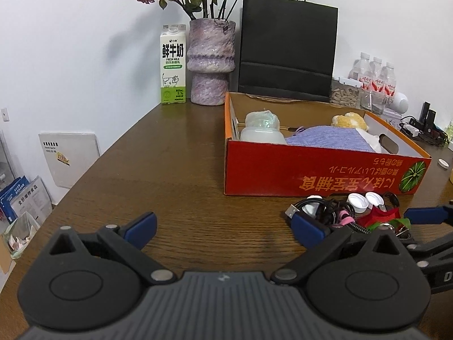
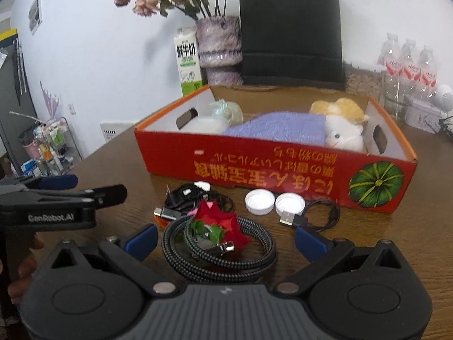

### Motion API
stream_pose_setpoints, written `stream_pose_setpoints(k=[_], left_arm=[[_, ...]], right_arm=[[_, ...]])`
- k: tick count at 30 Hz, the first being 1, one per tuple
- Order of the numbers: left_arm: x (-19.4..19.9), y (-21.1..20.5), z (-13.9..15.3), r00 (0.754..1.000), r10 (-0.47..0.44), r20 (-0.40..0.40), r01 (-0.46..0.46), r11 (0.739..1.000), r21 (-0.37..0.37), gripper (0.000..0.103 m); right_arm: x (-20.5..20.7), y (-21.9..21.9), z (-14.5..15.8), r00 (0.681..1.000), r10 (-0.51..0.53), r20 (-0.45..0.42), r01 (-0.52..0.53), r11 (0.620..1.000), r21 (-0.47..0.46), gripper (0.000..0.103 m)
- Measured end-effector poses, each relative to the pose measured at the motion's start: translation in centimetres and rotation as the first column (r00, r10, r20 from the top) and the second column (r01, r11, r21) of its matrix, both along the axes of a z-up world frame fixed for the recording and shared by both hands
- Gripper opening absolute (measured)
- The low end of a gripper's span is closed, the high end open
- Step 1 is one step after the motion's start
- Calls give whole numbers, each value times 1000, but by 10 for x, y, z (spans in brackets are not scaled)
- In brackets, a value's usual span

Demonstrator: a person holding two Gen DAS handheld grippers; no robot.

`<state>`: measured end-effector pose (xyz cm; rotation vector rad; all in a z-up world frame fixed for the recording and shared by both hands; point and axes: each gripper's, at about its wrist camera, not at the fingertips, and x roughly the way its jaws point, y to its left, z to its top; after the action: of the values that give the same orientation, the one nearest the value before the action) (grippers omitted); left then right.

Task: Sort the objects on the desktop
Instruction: 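Grasp the braided grey cable with pink tie with the right tool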

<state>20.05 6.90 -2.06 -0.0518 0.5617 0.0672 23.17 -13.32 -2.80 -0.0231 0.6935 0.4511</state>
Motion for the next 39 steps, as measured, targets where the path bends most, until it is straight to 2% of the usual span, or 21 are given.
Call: stream_pose_setpoints(k=[10, 13, 18, 39], left_arm=[[2, -1, -4, 999, -33, -15, 33, 999, -12, 103], [2, 0, -4, 999, -35, -14, 35, 999, -12, 103], [1, 0, -3, 999, -35, -12, 34, 999, -10, 103], [-10, -8, 5, 999, -32, 4, 32, 999, 13, 103]], right_arm=[[13, 3, -13, 998, -22, -60, 23, 1000, 16, 102], [12, 1, -11, 998, -13, -55, 16, 999, 44, 91], [11, 0, -10, 999, -13, -53, 16, 998, 61, 90], [-4, -8, 13, 998, -22, 66, 17, 997, 77, 87]])
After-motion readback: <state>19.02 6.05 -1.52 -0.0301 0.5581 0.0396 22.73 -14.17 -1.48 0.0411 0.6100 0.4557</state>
